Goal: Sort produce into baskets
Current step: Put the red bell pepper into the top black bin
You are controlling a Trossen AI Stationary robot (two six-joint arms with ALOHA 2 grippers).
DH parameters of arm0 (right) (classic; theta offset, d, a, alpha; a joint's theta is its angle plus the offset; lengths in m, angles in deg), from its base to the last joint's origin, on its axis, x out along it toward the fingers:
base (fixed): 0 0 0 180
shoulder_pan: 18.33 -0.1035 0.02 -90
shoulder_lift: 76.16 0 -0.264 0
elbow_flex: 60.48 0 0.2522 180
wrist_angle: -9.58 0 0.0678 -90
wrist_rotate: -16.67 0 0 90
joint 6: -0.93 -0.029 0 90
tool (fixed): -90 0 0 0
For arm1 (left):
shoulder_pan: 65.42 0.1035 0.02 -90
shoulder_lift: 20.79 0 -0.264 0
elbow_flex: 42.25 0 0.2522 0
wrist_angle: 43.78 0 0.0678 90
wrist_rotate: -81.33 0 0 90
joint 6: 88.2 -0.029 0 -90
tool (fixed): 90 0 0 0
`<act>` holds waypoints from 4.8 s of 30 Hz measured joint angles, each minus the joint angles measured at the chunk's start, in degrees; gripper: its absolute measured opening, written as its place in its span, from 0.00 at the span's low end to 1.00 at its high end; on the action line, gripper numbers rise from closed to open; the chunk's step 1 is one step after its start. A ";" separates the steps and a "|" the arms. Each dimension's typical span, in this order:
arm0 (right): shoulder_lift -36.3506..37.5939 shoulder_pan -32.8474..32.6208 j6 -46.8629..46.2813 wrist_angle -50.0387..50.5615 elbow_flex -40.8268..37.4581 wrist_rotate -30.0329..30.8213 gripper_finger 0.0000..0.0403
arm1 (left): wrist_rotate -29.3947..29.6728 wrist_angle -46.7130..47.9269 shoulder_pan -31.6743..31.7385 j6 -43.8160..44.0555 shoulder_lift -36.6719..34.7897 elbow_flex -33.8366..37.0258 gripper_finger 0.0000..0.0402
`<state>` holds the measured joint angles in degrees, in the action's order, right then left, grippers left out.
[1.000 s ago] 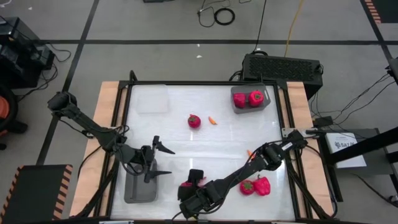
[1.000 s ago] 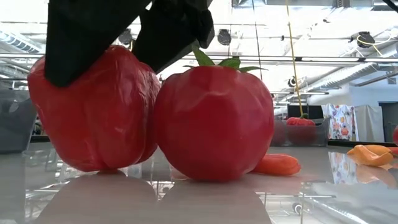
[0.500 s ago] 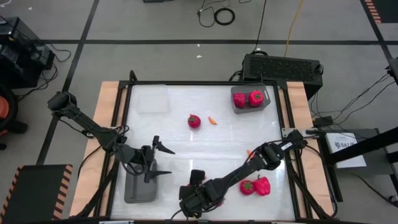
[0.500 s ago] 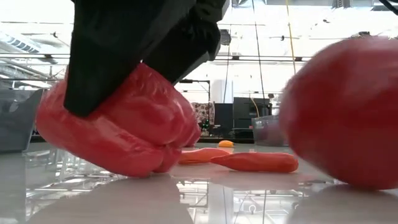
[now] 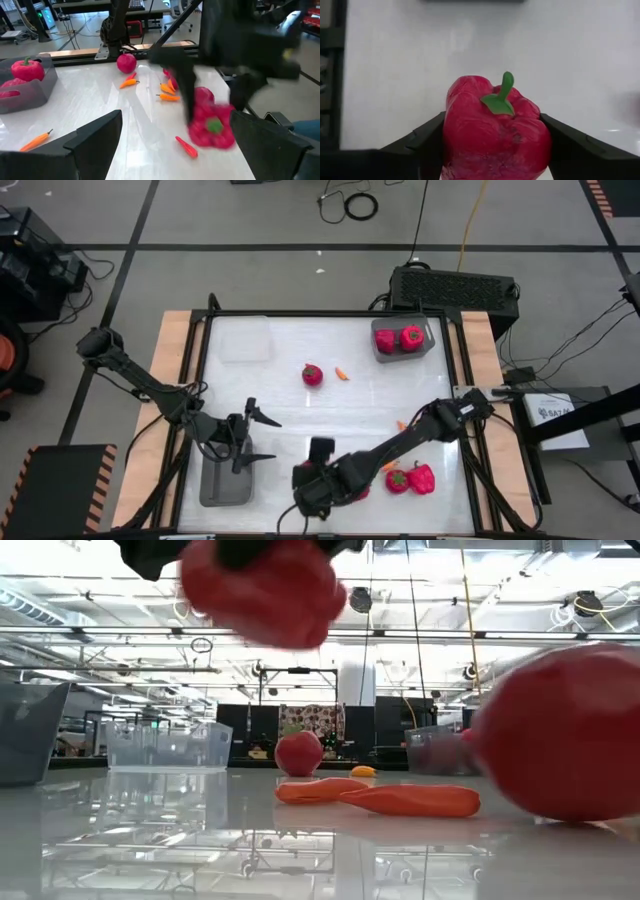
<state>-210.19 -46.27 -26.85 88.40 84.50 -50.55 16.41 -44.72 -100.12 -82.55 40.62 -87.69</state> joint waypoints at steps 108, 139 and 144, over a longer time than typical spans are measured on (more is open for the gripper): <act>33.42 -12.29 -72.33 4.74 -51.28 -24.53 0.85 | 3.71 3.17 3.95 4.99 0.00 0.02 0.93; 37.67 -18.18 -90.62 0.07 -62.61 -25.44 0.85 | 3.65 1.80 3.98 4.09 3.87 0.04 0.93; 37.74 -19.28 -93.81 -6.79 -66.91 -25.75 0.85 | 3.65 1.82 3.98 4.03 3.87 0.04 0.93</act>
<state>-172.45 -65.56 -120.67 81.60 17.60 -76.30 20.06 -42.90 -96.14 -78.52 44.49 -87.64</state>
